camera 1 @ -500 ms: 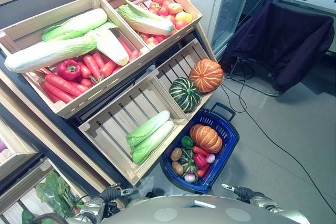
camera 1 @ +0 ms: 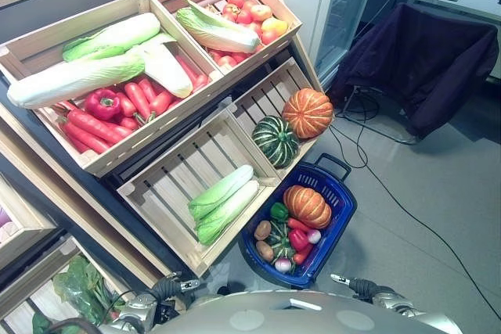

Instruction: Pick up fruits and vegetables into the basket

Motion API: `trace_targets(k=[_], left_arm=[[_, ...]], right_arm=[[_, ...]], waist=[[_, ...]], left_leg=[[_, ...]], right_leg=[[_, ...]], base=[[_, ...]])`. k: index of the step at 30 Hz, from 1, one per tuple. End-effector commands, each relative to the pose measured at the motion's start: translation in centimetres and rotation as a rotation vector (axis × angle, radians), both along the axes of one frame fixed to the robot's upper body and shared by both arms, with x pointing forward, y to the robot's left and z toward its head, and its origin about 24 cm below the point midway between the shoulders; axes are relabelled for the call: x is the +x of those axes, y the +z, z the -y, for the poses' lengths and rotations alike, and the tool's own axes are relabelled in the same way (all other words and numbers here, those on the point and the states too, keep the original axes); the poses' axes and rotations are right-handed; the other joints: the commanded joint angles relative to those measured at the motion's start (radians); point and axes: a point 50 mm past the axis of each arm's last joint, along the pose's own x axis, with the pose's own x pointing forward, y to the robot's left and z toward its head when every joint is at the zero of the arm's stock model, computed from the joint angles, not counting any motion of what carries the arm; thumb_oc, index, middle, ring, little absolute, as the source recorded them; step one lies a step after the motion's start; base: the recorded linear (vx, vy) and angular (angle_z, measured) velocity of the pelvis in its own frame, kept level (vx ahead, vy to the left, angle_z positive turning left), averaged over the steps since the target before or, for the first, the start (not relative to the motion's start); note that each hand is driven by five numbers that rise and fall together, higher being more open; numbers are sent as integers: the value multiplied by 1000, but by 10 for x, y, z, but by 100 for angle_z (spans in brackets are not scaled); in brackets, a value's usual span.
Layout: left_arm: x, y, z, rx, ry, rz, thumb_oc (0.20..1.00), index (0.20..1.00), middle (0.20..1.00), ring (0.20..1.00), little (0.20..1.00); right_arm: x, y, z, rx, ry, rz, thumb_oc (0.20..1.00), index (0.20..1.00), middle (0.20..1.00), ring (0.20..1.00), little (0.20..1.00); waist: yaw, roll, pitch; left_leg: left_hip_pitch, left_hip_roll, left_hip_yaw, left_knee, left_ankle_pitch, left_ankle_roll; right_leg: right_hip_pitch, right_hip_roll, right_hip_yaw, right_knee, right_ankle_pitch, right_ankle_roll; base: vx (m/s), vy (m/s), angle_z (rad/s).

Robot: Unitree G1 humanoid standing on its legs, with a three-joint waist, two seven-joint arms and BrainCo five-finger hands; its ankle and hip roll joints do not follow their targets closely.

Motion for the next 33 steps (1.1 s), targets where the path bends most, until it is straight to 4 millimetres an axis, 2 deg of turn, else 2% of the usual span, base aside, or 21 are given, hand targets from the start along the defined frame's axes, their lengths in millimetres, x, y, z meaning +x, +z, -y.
trace_targets(k=[1,24,29,33], left_arm=[[34,8,-1,-10,0,104,1000,1000,1000,1000,1000],[39,11,1,-40,32,178,1000,1000,1000,1000,1000],[47,14,2,-62,57,227,1000,1000,1000,1000,1000],[63,19,10,-111,74,312,1000,1000,1000,1000,1000]], right_arm=[[24,5,0,-16,31,26,1000,1000,1000,1000,1000],[21,5,3,-21,14,25,1000,1000,1000,1000,1000],[22,6,5,-27,5,26,1000,1000,1000,1000,1000],[27,7,4,-39,-5,42,1000,1000,1000,1000,1000]], waist=[[6,-21,43],[7,-17,60],[7,-11,80],[9,0,114]], left_leg=[[2,8,-15,11,-64,6],[-11,6,-25,8,-57,4],[-35,5,-33,7,-48,5],[-85,1,-45,7,-31,5]], right_leg=[[69,-42,-16,33,-58,40],[57,-41,-15,34,-54,39],[34,-40,-9,34,-49,38],[-11,-41,-6,37,-39,36]], base=[[0,0,0],[0,0,0],[-3,-2,-1],[-43,-10,1]])
